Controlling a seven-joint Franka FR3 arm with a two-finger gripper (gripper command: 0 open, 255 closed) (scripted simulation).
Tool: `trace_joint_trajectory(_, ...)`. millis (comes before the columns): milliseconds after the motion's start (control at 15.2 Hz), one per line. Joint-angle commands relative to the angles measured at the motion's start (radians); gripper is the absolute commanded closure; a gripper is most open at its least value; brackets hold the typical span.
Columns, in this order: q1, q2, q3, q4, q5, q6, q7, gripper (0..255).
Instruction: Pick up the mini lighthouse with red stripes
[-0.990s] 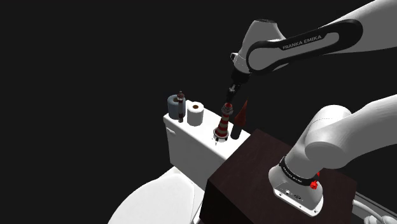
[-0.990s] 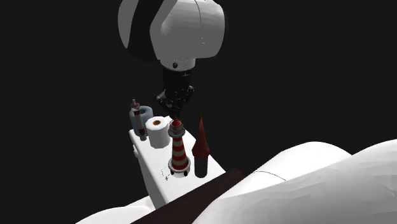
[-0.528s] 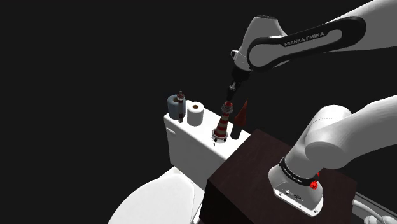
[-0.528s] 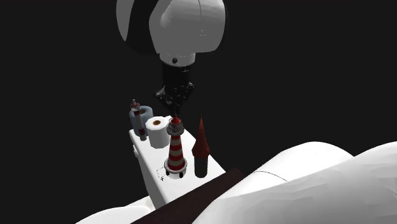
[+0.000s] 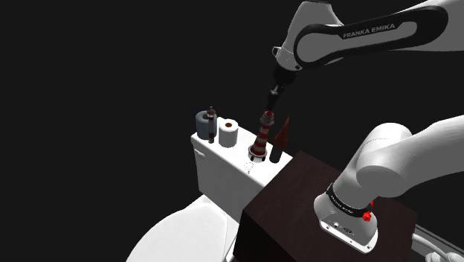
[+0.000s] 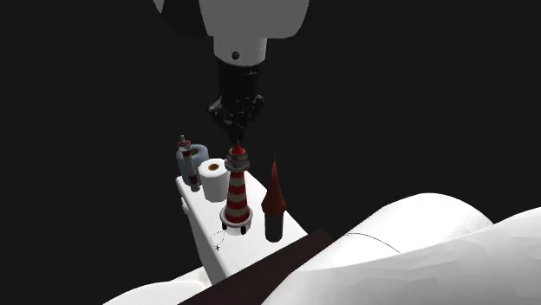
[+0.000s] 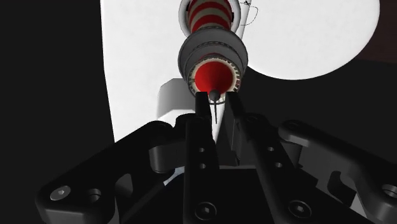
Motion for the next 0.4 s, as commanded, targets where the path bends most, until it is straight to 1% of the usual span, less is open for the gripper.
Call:
trace_joint_trajectory(0, 0.0, -0.008, 0.002, 0.021, 0.0, -0.029, 0.002, 255)
trace_joint_trajectory(198, 0.0, -0.018, 0.005, 0.055, 0.0, -0.073, 0.005, 255)
trace_joint_trajectory(330, 0.0, -0.019, 0.005, 0.057, 0.0, -0.075, 0.005, 255)
